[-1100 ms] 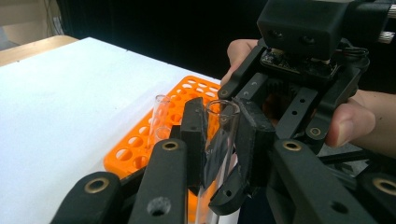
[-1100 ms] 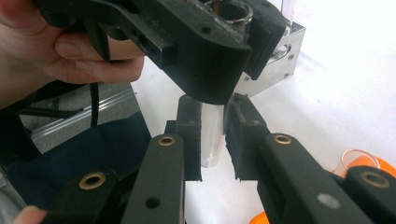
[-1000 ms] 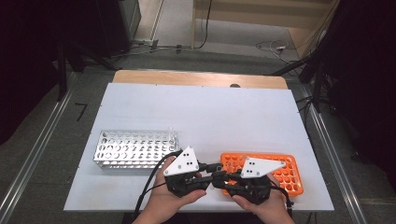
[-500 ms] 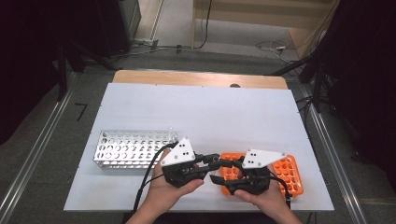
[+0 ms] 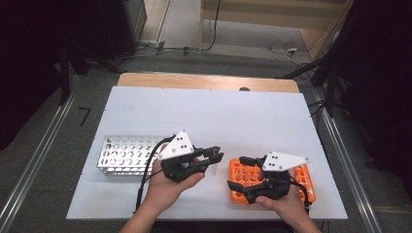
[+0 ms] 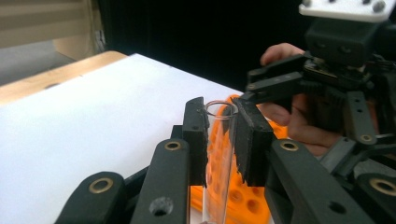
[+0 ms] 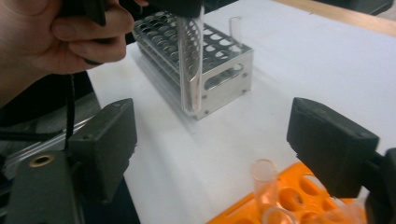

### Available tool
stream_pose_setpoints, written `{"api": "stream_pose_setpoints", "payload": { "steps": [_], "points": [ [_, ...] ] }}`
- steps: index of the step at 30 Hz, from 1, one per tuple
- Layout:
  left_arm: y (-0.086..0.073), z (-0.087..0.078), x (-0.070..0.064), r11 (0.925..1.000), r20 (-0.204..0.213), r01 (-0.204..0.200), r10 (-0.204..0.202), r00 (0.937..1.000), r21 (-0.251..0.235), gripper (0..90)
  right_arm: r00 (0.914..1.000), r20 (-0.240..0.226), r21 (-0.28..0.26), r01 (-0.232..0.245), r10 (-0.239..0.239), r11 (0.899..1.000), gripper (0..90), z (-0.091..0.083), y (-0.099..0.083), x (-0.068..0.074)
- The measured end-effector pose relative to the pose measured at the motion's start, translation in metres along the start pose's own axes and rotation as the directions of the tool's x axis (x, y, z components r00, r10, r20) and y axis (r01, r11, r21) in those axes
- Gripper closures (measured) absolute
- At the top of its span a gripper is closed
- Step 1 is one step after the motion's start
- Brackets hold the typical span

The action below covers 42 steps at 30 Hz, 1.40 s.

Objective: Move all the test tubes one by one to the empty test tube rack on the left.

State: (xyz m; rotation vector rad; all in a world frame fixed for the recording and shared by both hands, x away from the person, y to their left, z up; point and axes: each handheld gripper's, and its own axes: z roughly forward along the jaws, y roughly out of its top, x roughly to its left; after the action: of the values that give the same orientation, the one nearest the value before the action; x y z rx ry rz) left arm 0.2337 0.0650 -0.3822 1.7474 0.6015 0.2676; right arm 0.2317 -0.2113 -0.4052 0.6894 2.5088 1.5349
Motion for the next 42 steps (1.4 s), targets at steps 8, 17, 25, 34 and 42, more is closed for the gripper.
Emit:
{"api": "stream_pose_setpoints", "payload": {
  "steps": [8, 17, 25, 34, 42],
  "points": [
    [0.000, -0.004, 0.023, 1.0000, -0.061, 0.006, -0.006, 0.9981, -0.001, 76.4, 0.9994, 0.027, -0.021, -0.023, 0.024, 1.000, 5.6, -0.017, -0.006, -0.013],
    [-0.003, -0.020, 0.042, 0.9991, -0.130, 0.024, -0.028, 0.9911, -0.034, 76.4, 0.9977, 0.045, -0.034, -0.050, 0.051, 0.998, 0.0, -0.033, -0.015, -0.026],
    [-0.006, -0.032, 0.055, 0.9969, -0.194, 0.047, -0.059, 0.9792, -0.064, 76.4, 0.9947, 0.077, -0.046, -0.064, 0.068, 0.997, 0.0, -0.043, -0.019, -0.034],
    [-0.010, -0.044, 0.065, 0.9941, -0.261, 0.056, -0.079, 0.9622, -0.092, 76.4, 0.9910, 0.103, -0.061, -0.080, 0.086, 0.995, 0.0, -0.052, -0.024, -0.041],
    [-0.015, -0.053, 0.077, 0.9886, -0.339, 0.068, -0.110, 0.9343, -0.134, 76.4, 0.9871, 0.124, -0.071, -0.093, 0.102, 0.993, 0.0, -0.062, -0.030, -0.047]
  ]
}}
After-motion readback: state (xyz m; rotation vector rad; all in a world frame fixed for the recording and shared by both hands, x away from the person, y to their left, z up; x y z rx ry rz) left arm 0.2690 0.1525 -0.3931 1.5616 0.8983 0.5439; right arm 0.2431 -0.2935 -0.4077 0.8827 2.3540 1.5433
